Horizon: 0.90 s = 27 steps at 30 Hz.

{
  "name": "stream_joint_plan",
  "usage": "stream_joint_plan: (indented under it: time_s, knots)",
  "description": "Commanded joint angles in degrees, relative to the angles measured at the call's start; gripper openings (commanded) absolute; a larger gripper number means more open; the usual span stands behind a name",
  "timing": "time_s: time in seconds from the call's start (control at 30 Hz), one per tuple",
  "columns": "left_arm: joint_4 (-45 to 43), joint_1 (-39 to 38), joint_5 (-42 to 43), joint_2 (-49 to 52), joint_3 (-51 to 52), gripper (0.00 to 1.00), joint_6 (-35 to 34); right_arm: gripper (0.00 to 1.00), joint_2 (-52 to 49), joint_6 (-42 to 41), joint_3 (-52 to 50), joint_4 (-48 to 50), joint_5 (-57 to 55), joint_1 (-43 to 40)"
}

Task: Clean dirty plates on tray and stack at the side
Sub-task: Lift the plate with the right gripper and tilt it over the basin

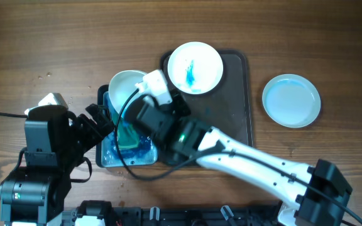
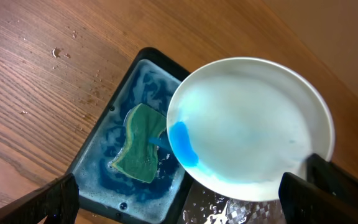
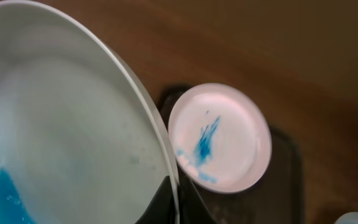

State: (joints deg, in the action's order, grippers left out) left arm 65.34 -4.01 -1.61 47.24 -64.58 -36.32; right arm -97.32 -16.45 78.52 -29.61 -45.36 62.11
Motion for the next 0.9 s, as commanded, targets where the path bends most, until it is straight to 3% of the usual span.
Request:
stream_joint_plan:
  time_s: [0.0, 0.23, 0.87]
  knots:
    - [-0.1, 0.4, 0.7, 0.1, -0.5, 1.00, 0.0, 0.05, 0.4, 6.1, 1.0, 3.0, -16.5, 4.5]
    - [-0.1, 0.4, 0.7, 0.1, -0.5, 1.00, 0.0, 0.04, 0.4, 10.8, 1.0, 6.4, -24.2, 9.4]
    - [0.0, 0.4, 0.7, 0.1, -0.5, 1.00, 0.0, 0.04, 0.3, 15.0, 1.0, 6.5, -23.1, 10.7]
